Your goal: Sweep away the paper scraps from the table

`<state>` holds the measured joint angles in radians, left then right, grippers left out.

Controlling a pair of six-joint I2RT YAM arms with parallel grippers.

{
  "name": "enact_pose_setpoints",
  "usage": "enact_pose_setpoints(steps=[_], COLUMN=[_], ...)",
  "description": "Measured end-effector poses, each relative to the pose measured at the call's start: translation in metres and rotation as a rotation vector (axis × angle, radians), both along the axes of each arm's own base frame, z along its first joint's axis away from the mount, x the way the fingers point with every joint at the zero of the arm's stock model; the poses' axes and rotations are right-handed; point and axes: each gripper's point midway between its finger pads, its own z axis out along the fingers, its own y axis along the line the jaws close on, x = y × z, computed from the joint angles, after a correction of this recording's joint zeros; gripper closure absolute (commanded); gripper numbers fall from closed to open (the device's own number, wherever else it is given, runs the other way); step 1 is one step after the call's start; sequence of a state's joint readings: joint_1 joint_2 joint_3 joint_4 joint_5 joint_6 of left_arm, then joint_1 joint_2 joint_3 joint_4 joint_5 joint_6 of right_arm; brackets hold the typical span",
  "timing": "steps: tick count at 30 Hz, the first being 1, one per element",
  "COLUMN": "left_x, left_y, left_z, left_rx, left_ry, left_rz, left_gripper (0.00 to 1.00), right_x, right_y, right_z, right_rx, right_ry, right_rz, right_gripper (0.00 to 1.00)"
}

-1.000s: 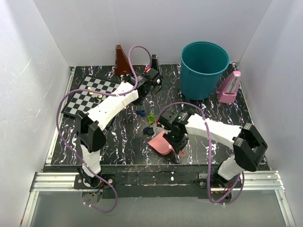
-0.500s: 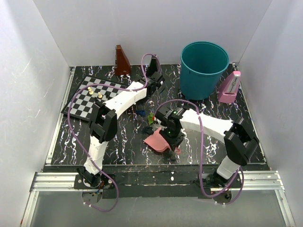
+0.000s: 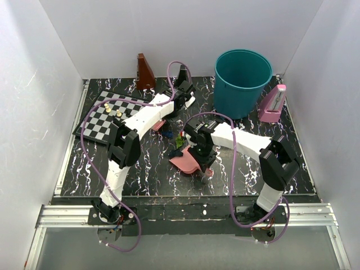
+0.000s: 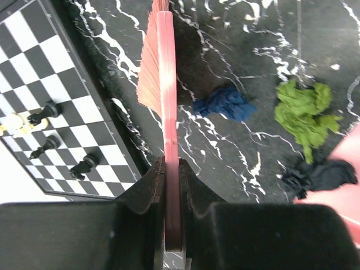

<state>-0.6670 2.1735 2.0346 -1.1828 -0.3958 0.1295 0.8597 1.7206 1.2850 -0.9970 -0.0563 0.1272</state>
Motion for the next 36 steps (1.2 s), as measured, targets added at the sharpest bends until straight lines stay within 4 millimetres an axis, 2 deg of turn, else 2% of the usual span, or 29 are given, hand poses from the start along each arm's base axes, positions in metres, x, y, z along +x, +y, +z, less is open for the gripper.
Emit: enact_pose_setpoints(steps=[4,10,18,25,32,36], left_x=[-0.016,-0.057,-0.084,-0.116,-0.126,-0.124], left_y=[-0.012,-0.024,-0.037,-0.059,-0.067,-0.069], left_z=[-0.001,-0.011,0.003,0.026,0.030,0.046], left_rx=[-0.046,-0.081,-0.231,-0.409,-0.465,-0.511], left_ry=[0.063,0.177,0.268,0.383,0.427,0.402], left_rz=[-0.028,-0.076,-0.038,-0.015,0.021,0.036], left_gripper=[1.00,1.00,1.00,1.00,1.00,1.00], right_x=[0.002,0.002,0.002,0.001,-0.002,-0.003], right_y=[0.000,0.000,-0.002,-0.007,-0.012,-0.013], right_z=[0.000,0.000,0.000,0.000,0.003,0.005], right_rx=[0.002,0.000,-0.005,-0.011,-0.011,0.002], right_ry=[-0.002,-0.004,-0.009,-0.022,-0.030,-0.044], right_rz=[0.001,0.001,0.004,0.003,0.003,0.012], right_gripper=[0.99,0.99,0.99,0.99,0.99,0.99])
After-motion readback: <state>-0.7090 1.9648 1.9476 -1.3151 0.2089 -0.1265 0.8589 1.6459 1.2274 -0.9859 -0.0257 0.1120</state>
